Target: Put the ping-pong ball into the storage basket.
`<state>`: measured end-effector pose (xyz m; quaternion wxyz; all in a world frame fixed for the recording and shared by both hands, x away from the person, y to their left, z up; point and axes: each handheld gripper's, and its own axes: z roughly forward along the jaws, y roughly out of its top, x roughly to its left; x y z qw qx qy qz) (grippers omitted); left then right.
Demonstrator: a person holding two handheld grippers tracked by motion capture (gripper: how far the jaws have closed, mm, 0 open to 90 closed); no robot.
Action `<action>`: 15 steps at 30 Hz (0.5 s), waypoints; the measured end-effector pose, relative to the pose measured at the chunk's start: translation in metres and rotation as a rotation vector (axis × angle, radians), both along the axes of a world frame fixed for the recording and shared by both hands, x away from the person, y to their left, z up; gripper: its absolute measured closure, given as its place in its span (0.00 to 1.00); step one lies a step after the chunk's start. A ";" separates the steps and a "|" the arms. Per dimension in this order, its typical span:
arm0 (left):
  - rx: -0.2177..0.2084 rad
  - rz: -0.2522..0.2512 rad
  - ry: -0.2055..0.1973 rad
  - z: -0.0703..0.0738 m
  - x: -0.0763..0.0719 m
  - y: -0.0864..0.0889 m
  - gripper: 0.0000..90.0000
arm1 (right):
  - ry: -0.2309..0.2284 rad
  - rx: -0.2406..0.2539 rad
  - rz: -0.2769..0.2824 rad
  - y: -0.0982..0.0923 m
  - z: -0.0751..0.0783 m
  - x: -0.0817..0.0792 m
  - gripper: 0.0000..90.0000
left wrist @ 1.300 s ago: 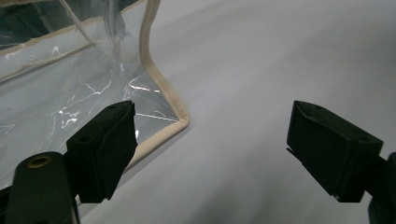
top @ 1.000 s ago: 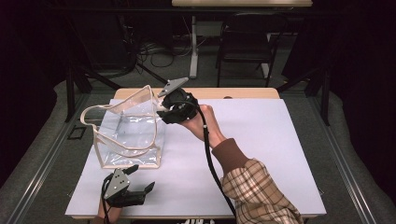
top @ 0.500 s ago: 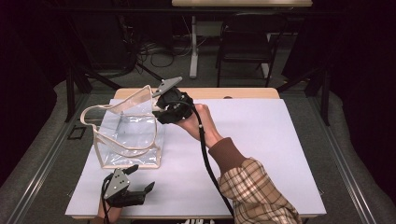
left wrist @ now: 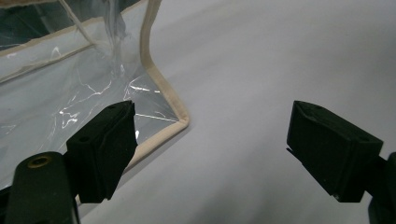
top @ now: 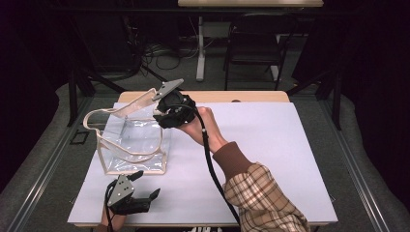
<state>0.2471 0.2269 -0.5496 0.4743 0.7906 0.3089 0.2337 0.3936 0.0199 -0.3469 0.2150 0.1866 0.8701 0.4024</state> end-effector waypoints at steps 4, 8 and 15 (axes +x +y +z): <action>-0.001 0.001 0.000 0.000 0.000 0.000 0.18 | -0.001 -0.006 0.003 0.002 0.001 -0.001 0.56; 0.000 0.001 0.001 0.000 0.000 0.000 0.18 | -0.002 -0.006 0.007 0.005 0.002 -0.001 0.56; -0.001 0.000 0.001 0.000 0.000 0.000 0.18 | 0.000 -0.015 0.017 0.010 0.003 -0.002 0.56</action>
